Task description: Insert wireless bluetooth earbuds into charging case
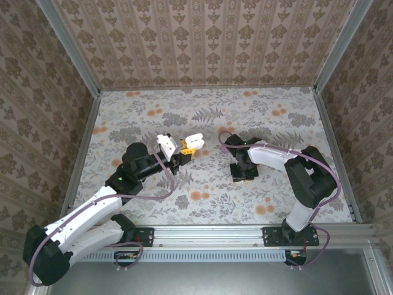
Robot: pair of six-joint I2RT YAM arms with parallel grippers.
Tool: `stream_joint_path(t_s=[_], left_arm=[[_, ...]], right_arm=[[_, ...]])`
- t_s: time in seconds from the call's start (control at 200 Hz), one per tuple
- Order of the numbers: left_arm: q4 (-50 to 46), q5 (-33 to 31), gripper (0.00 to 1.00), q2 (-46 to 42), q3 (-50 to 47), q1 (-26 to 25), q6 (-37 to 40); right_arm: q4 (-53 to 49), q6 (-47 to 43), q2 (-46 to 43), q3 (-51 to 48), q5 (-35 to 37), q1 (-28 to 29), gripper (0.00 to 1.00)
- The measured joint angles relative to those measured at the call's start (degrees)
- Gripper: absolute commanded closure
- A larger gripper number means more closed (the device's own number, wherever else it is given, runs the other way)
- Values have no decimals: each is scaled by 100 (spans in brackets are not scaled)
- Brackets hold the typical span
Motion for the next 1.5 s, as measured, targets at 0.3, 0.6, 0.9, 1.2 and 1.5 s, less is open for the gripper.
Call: stream_joint_path(t_s=[0.3, 0.6, 0.9, 1.2, 1.5], left_arm=[[0, 0, 83, 17, 0, 0, 0], [260, -4, 83, 466, 0, -4, -199], [761, 61, 84, 1633, 184, -7, -520], [1207, 238, 84, 2002, 334, -155, -691], [1368, 411, 84, 2076, 422, -271, -710]], right_arm=[[-11, -15, -7, 2, 7, -2, 71], [17, -111, -730, 26, 63, -2, 71], [2, -420, -2339, 951, 201, -13, 71], [302, -780, -2983, 1543, 201, 232, 71], [660, -1257, -2855, 1827, 199, 748, 71]])
